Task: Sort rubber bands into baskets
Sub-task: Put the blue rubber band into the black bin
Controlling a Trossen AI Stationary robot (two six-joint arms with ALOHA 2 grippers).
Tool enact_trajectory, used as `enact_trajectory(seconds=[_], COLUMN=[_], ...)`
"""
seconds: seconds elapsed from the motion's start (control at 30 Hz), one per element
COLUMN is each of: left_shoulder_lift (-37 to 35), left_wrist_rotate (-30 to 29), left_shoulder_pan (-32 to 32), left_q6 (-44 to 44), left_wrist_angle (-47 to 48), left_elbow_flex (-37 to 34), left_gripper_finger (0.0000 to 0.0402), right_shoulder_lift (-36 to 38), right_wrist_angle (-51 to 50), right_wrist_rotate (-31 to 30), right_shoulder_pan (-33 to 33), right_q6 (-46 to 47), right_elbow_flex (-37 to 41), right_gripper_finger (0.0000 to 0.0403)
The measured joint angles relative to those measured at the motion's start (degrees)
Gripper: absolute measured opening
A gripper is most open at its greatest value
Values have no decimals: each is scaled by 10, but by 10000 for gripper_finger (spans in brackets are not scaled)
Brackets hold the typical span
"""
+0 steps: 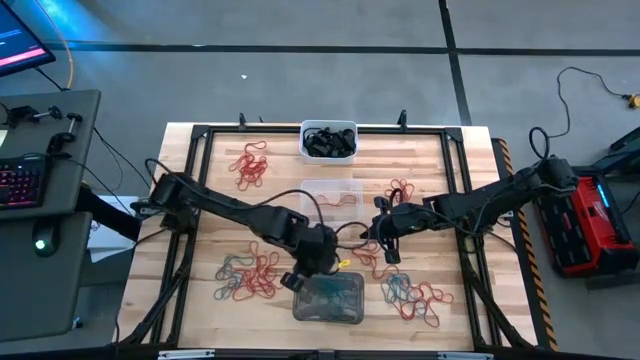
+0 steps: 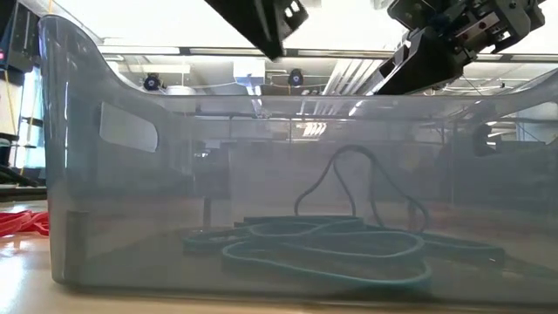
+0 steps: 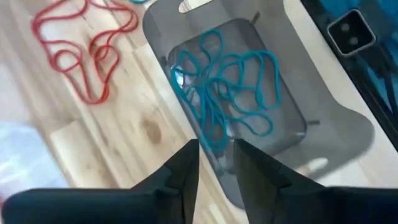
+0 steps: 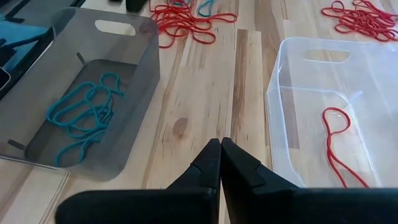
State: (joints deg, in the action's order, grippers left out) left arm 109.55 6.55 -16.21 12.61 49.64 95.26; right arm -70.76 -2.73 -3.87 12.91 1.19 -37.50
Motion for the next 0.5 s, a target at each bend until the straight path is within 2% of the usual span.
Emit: enact_trajectory(seconds=[0.23,0.4,0.5], left_shoulder_lift=[-48,-104,-149], left_wrist_rotate=[-28,-62,-80], left_shoulder_pan=[-15,-24,-30], left_q6=[-36,-89,-128], left_wrist_angle=[46,16,-11], left_elbow_flex=[-18,-107,-166], left_gripper_finger=[47,7,3], right_shoulder_lift=[0,0,0], right_wrist_angle=[-1,-1,-1], right_wrist_rotate=[4,4,4], right_shoulder_pan=[0,0,0], right_q6=[-1,-1,-2], right_elbow_flex=[0,0,0], right_gripper_finger=[0,0,0])
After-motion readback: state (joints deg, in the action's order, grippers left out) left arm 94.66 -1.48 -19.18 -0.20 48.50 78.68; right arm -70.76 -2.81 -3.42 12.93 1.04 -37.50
